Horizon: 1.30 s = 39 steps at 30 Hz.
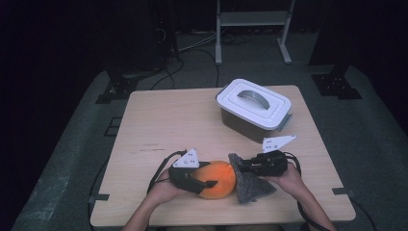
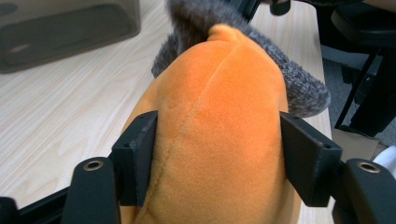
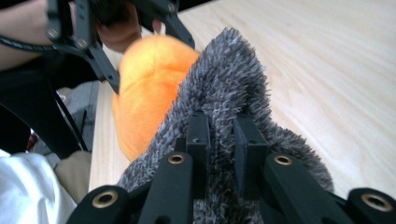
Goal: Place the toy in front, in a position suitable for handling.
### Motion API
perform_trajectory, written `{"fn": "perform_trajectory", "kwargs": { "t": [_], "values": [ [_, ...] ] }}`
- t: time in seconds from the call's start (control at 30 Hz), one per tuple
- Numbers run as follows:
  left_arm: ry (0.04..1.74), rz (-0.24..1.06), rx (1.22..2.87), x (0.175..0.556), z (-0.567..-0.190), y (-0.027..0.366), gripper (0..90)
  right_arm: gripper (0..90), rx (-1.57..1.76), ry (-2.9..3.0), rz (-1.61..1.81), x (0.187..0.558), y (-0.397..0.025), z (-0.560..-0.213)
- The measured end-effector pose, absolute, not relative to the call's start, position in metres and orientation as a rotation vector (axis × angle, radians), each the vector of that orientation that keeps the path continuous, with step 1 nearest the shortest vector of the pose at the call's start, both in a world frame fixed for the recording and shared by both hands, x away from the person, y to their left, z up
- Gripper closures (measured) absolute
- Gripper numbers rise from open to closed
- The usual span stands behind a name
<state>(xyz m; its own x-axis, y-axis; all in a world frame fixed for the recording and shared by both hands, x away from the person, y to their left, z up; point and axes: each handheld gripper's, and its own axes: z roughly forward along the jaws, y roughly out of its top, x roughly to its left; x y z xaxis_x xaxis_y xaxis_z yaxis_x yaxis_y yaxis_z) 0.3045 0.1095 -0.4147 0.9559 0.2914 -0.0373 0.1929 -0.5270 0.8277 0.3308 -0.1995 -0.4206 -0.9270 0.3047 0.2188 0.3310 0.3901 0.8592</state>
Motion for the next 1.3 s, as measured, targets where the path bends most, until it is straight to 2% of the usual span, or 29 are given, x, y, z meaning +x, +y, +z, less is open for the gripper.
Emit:
{"fn": "perform_trajectory", "kwargs": {
  "t": [0.17,0.37,0.63,0.77,0.83,0.9,1.0,1.2,1.3],
  "values": [
    [0.379,0.141,2.117,0.304,-0.403,0.11,42.2,77.6,-0.516,-2.578,-1.763,0.32,-0.192,-0.396],
    [0.39,0.166,2.152,0.303,-0.405,0.109,41.9,77.6,-0.498,-2.622,-1.712,0.318,-0.176,-0.402],
    [0.374,0.112,2.136,0.309,-0.41,0.117,23.3,77.6,-0.527,-2.611,-1.655,0.321,-0.178,-0.417],
    [0.4,0.076,2.119,0.313,-0.411,0.123,19.1,77.6,-0.541,-2.613,-1.649,0.322,-0.18,-0.42],
    [0.414,0.063,2.109,0.314,-0.412,0.127,22.9,77.5,-0.551,-2.623,-1.64,0.322,-0.18,-0.422],
    [0.397,0.08,2.107,0.312,-0.411,0.128,35.3,77.5,-0.563,-2.629,-1.626,0.324,-0.181,-0.423],
    [0.422,0.107,2.095,0.312,-0.409,0.127,42.0,77.7,-0.571,-2.638,-1.642,0.324,-0.182,-0.418],
    [0.481,0.183,2.078,0.308,-0.404,0.121,43.4,77.8,-0.537,-2.615,-1.786,0.316,-0.179,-0.394],
    [0.466,0.188,2.084,0.306,-0.404,0.116,42.0,77.6,-0.534,-2.638,-1.765,0.315,-0.174,-0.396]
  ]
}}
